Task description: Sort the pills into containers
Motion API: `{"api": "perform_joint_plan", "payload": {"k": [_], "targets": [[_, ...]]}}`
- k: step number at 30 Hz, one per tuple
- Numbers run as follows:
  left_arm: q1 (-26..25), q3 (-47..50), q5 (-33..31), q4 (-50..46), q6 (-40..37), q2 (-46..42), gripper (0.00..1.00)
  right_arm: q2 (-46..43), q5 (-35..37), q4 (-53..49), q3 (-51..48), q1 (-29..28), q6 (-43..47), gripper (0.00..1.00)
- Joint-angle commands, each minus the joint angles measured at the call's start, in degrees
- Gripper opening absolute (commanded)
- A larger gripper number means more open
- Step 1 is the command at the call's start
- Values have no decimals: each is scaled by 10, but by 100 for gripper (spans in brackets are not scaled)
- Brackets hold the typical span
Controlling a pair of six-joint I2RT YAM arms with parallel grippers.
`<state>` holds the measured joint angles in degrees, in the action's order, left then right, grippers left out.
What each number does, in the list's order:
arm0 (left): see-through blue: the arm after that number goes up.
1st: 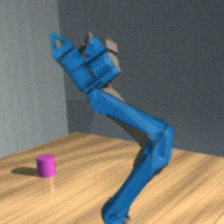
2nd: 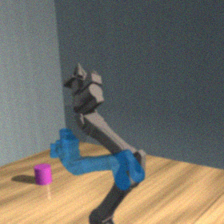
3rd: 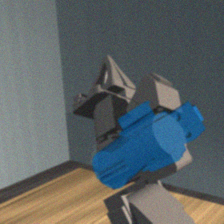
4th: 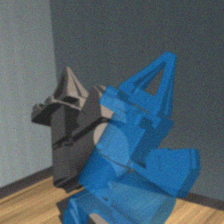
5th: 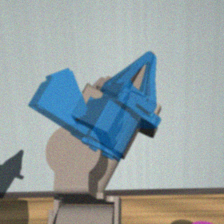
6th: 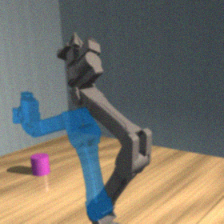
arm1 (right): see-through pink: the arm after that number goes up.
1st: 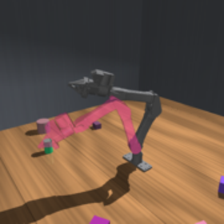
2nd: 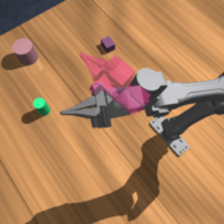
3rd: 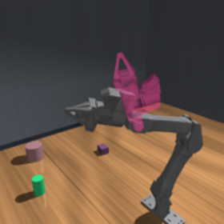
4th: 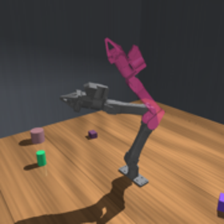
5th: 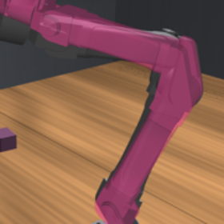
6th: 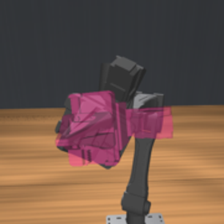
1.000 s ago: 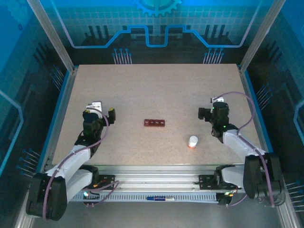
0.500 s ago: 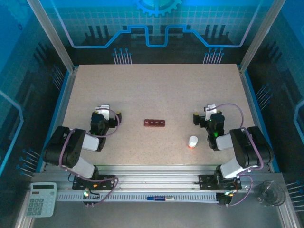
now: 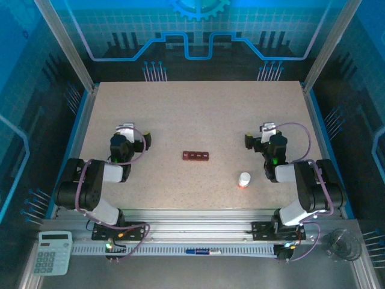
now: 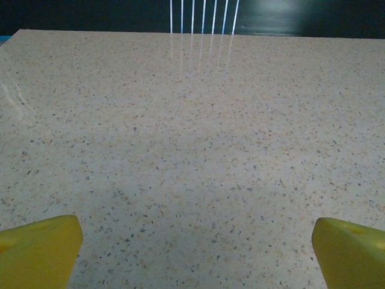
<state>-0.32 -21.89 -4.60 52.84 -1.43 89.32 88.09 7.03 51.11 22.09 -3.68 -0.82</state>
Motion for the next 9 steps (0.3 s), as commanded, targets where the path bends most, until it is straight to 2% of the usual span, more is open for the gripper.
{"api": "perform_joint_plan", "payload": {"k": [1, 5, 9], "targets": [[1, -3, 14, -3, 11, -4, 99, -2, 4, 3, 2, 1, 2, 100], [1, -2, 14, -4, 10, -4, 99, 0, -38, -19, 14, 3, 13, 100], [2, -3, 14, -4, 11, -4, 99, 0, -40, -14, 12, 3, 15, 100]]}}
